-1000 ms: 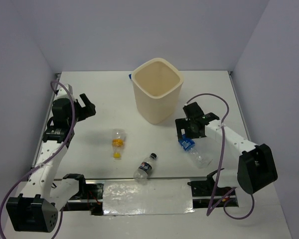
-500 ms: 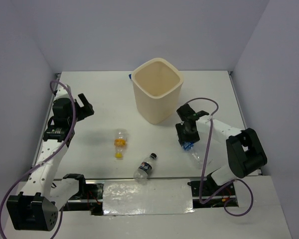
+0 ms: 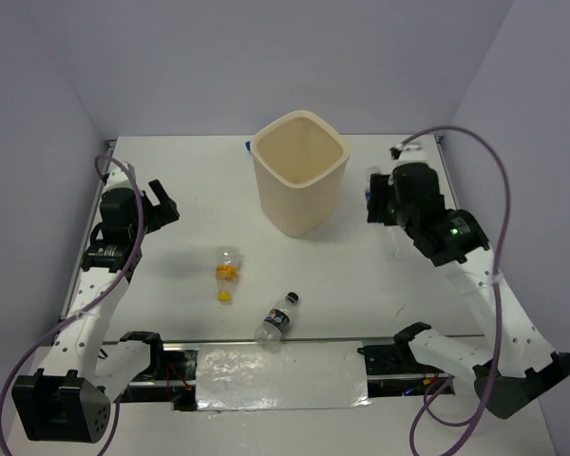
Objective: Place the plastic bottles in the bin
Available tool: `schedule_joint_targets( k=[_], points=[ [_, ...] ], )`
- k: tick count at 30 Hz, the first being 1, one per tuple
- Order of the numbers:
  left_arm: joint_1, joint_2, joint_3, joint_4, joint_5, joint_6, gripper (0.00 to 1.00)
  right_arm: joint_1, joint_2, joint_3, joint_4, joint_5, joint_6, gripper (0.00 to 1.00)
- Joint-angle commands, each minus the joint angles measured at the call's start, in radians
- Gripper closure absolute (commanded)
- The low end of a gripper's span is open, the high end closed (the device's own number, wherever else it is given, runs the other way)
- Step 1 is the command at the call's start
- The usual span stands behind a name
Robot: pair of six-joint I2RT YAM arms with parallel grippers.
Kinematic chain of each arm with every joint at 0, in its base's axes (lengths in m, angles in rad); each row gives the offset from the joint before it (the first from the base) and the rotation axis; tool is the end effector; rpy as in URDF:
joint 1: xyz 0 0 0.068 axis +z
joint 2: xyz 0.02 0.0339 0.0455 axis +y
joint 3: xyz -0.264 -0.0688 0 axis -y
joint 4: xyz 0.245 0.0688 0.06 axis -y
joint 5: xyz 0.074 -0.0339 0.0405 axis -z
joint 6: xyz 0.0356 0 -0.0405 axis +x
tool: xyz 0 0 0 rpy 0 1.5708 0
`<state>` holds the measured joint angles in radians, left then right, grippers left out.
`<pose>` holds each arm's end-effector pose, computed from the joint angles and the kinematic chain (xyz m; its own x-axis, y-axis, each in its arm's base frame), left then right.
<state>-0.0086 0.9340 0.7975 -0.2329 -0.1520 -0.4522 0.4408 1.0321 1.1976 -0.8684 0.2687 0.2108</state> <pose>0.2158 0.0035 0.3124 -0.2668 -0.4296 -0.8627 -0.2771 0.8915 -0.3583 0.1840 0.0763 0.3696 -0.6194 -0.0692 -0.7820 -0.1008 0.9949 -0.0082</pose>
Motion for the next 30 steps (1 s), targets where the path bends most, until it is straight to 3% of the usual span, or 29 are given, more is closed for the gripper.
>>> schedule_joint_targets(
  k=[1,6,8,13,15,21,23,24,26,27,30],
  points=[
    [0.004,-0.014,0.017,0.023,0.025,-0.017,0.01,0.006,-0.033,0.186,0.034,0.204,0.0,0.56],
    [0.004,-0.009,0.022,0.021,0.066,-0.017,0.01,0.006,0.048,0.355,0.336,0.005,-0.106,0.54],
    [0.004,-0.008,0.013,0.035,0.08,-0.026,0.01,0.006,0.139,0.402,0.542,-0.055,-0.113,0.52],
    [0.004,0.021,0.016,0.056,0.143,-0.029,0.01,0.006,0.363,0.508,0.744,-0.233,-0.067,0.48],
    [0.004,0.041,0.014,0.085,0.248,-0.022,0.01,0.006,0.429,0.534,0.823,-0.331,-0.041,0.48],
    [0.004,0.083,0.02,0.096,0.295,-0.029,0.01,0.007,0.608,0.513,0.849,-0.424,0.045,0.37],
    [0.004,0.088,0.028,0.076,0.264,-0.032,0.01,0.009,0.625,0.476,0.85,-0.428,0.076,0.29],
    [0.004,0.092,0.031,0.075,0.256,-0.036,0.01,0.007,0.625,0.459,0.864,-0.433,0.082,0.19],
    [0.004,0.095,0.031,0.072,0.255,-0.036,0.01,0.009,0.617,0.418,0.864,-0.43,0.093,0.14],
    [0.004,0.095,0.031,0.072,0.259,-0.034,0.01,0.006,0.614,0.413,0.864,-0.425,0.099,0.03],
    [0.004,0.097,0.032,0.075,0.272,-0.029,0.01,0.006,0.6,0.431,0.849,-0.425,0.084,0.01]
  ],
)
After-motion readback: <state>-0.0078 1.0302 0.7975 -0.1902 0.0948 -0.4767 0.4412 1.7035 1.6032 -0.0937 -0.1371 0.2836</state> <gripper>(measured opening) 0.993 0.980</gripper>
